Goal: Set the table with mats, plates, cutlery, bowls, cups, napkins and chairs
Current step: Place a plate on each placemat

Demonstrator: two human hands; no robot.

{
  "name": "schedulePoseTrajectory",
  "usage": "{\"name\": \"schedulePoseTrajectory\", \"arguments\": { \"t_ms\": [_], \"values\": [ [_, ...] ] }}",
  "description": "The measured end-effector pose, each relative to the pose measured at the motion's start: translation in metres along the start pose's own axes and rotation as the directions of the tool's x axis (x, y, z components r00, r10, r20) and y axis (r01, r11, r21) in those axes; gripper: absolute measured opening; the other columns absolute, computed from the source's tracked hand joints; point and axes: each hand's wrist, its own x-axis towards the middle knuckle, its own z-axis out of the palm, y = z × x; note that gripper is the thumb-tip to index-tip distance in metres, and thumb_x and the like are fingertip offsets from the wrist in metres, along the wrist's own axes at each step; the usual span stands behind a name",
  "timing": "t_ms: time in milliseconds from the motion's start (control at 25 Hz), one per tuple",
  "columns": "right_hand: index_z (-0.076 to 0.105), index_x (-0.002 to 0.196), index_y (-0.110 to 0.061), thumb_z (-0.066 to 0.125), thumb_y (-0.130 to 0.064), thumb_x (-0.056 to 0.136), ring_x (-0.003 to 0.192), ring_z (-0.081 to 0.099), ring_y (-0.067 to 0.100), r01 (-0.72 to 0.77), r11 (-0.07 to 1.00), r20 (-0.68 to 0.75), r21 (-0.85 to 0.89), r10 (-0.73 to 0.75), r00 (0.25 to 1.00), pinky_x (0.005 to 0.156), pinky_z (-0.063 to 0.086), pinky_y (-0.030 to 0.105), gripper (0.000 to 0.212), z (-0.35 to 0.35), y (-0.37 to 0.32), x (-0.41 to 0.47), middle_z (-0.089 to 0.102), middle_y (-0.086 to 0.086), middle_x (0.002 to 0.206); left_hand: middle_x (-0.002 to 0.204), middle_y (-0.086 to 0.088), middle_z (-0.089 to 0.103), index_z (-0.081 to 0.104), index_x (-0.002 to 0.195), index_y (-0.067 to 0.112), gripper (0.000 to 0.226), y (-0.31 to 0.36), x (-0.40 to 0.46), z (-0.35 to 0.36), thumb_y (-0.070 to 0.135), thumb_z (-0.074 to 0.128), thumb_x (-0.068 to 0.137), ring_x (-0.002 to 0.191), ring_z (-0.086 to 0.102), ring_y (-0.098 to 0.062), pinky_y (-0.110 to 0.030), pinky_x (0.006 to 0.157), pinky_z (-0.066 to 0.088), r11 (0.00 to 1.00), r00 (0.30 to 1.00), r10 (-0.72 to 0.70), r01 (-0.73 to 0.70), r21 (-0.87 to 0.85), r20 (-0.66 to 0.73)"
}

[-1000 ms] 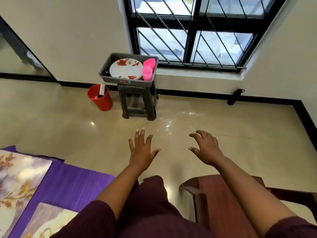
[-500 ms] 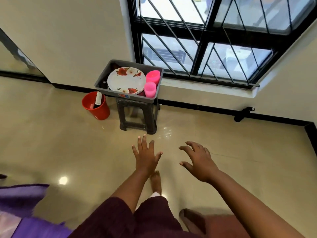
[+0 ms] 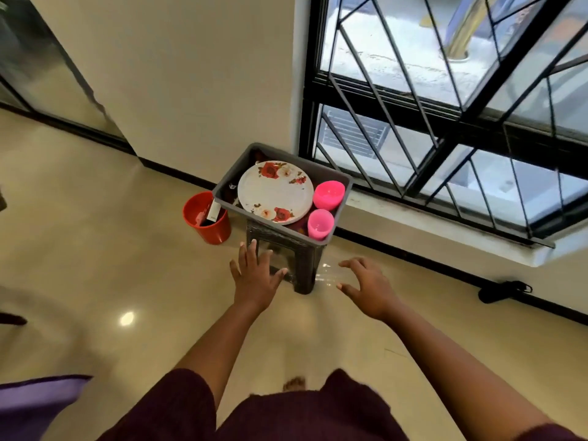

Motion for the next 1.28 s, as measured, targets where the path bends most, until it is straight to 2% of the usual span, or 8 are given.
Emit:
{"name": "schedulePoseTrajectory", "arguments": {
  "t_ms": [280, 400, 600, 760, 840, 1040, 1120, 1280],
  "values": [
    [0.059, 0.122, -0.022, 0.063, -0.026, 0.093, 0.104, 0.048, 0.01, -0.016, 0.948, 0.055, 0.318, -0.002, 0.999, 0.081, 0.037, 0.021, 0.029, -0.01, -0.034, 0.139, 0.055, -0.004, 0.118, 0.161, -0.008, 0.005, 0.043, 0.138, 0.025, 0.049, -0.028, 0.087, 0.001, 0.05, 0.046, 0.096, 0.148, -0.009, -0.03, -0.054, 0.117, 0.001, 0.988, 0.981, -0.15, 0.154, -0.028, 0.125],
    [0.061, 0.121, -0.019, 0.06, -0.029, 0.095, 0.11, 0.055, 0.014, -0.093, 0.873, 0.147, 0.478, 0.025, 0.989, 0.093, 0.048, 0.032, 0.028, -0.006, -0.044, 0.19, 0.055, -0.011, 0.111, 0.158, -0.008, 0.01, 0.043, 0.138, 0.025, 0.047, -0.039, 0.11, 0.004, 0.046, 0.049, 0.096, 0.148, -0.004, -0.03, -0.053, 0.118, 0.006, 0.979, 0.962, -0.203, 0.205, 0.01, 0.181],
    [0.06, 0.122, -0.015, 0.049, -0.045, 0.097, 0.113, 0.059, 0.022, -0.322, 0.734, 0.32, 0.598, 0.149, 0.936, 0.101, 0.048, 0.046, 0.04, 0.0, -0.048, 0.311, 0.064, 0.001, 0.12, 0.159, -0.009, 0.014, 0.043, 0.138, 0.025, 0.05, -0.05, 0.194, -0.02, 0.048, 0.05, 0.095, 0.148, 0.003, -0.029, -0.046, 0.118, 0.012, 0.97, 0.947, -0.242, 0.24, 0.039, 0.21],
    [0.062, 0.12, -0.01, 0.056, -0.049, 0.092, 0.097, 0.059, 0.022, -0.471, 0.724, 0.419, 0.503, 0.272, 0.866, 0.086, 0.047, 0.036, 0.049, 0.015, -0.042, 0.379, 0.066, 0.012, 0.118, 0.154, -0.011, 0.027, 0.048, 0.138, 0.019, 0.051, -0.058, 0.243, -0.039, 0.042, 0.057, 0.093, 0.145, 0.018, -0.029, -0.04, 0.115, 0.021, 0.966, 0.948, -0.247, 0.256, -0.018, 0.202],
    [0.06, 0.124, -0.005, 0.061, -0.043, 0.09, 0.106, 0.058, 0.026, -0.531, 0.708, 0.443, 0.466, 0.333, 0.832, 0.091, 0.045, 0.034, 0.051, 0.019, -0.044, 0.4, 0.063, 0.012, 0.124, 0.151, -0.011, 0.031, 0.047, 0.137, 0.015, 0.05, -0.063, 0.265, -0.044, 0.038, 0.058, 0.094, 0.141, 0.025, -0.028, -0.037, 0.112, 0.023, 0.976, 0.949, -0.199, 0.214, -0.034, 0.245],
    [0.051, 0.128, -0.001, 0.061, -0.027, 0.094, 0.101, 0.058, 0.023, -0.669, 0.549, 0.498, 0.501, 0.449, 0.742, 0.088, 0.044, 0.033, 0.044, 0.037, -0.037, 0.437, 0.06, 0.01, 0.127, 0.151, -0.011, 0.029, 0.037, 0.144, 0.011, 0.059, -0.084, 0.334, -0.034, 0.034, 0.059, 0.094, 0.139, 0.029, -0.028, -0.036, 0.11, 0.028, 0.97, 0.921, -0.155, 0.21, -0.12, 0.358],
    [0.042, 0.139, -0.003, 0.06, -0.026, 0.095, 0.112, 0.055, 0.024, -0.633, 0.619, 0.448, 0.465, 0.452, 0.771, 0.089, 0.042, 0.031, 0.053, 0.046, -0.035, 0.455, 0.052, 0.011, 0.137, 0.151, -0.009, 0.028, 0.032, 0.147, 0.01, 0.063, -0.097, 0.368, -0.02, 0.032, 0.059, 0.095, 0.138, 0.032, -0.026, -0.035, 0.108, 0.031, 0.946, 0.901, -0.176, 0.266, -0.186, 0.395],
    [0.029, 0.148, -0.006, 0.061, -0.03, 0.094, 0.136, 0.037, 0.031, -0.448, 0.844, 0.263, 0.294, 0.38, 0.887, 0.109, 0.036, 0.04, 0.067, 0.066, -0.029, 0.515, 0.029, 0.012, 0.153, 0.146, -0.012, 0.034, 0.034, 0.144, 0.011, 0.062, -0.118, 0.42, 0.018, 0.036, 0.059, 0.094, 0.134, 0.035, -0.03, -0.039, 0.104, 0.036, 0.893, 0.879, -0.294, 0.393, -0.222, 0.375]
  ]
}}
